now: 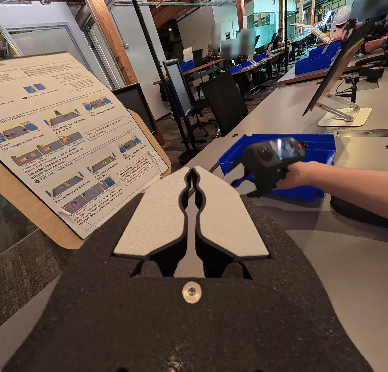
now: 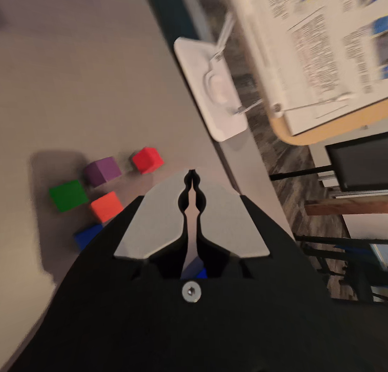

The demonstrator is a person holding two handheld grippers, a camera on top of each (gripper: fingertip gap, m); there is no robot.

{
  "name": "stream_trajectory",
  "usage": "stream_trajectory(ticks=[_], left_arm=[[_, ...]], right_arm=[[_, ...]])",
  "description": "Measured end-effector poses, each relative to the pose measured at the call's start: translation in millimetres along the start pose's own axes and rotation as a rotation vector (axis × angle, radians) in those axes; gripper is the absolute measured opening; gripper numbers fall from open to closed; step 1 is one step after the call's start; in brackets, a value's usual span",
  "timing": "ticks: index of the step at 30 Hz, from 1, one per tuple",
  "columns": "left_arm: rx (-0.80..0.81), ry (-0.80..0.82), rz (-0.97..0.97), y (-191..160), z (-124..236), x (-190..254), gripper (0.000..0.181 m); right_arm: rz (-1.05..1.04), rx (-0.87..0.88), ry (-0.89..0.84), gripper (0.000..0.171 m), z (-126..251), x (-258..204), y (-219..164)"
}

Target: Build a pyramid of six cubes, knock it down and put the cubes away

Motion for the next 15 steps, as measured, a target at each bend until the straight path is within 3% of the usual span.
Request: stream_trajectory(ticks=[5,9,13,15], left_arm=[[-0.013,0.002,0.004,-2,-1,-2,0.0],[-0.023,0.005,0.006,-4,-1,-4,0.0],[-0.05,0.006,0.003,-8,-5,-3,0.0],[-0.08,0.042,-0.006,-14,-9,-4,0.0]], right_arm=[[-0.016,0.054,-0.064,0.001,18,29,21],[-0.068,0.062,-0.044,0.001,23,32,16],[-0.142,-0.07,-0.004,0.001,15,26,-13],[-0.295,-0.209,0.035,0.001,7,25,-36]])
Point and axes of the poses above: each gripper's, where its closed fingertips meet, z back along the fingers, y out of its top, x = y × z across the jaws, the point moved 8 cm from there along z, back along the fingers, and after that the axes turned 10 degrees about x, right-handed, at the moved point
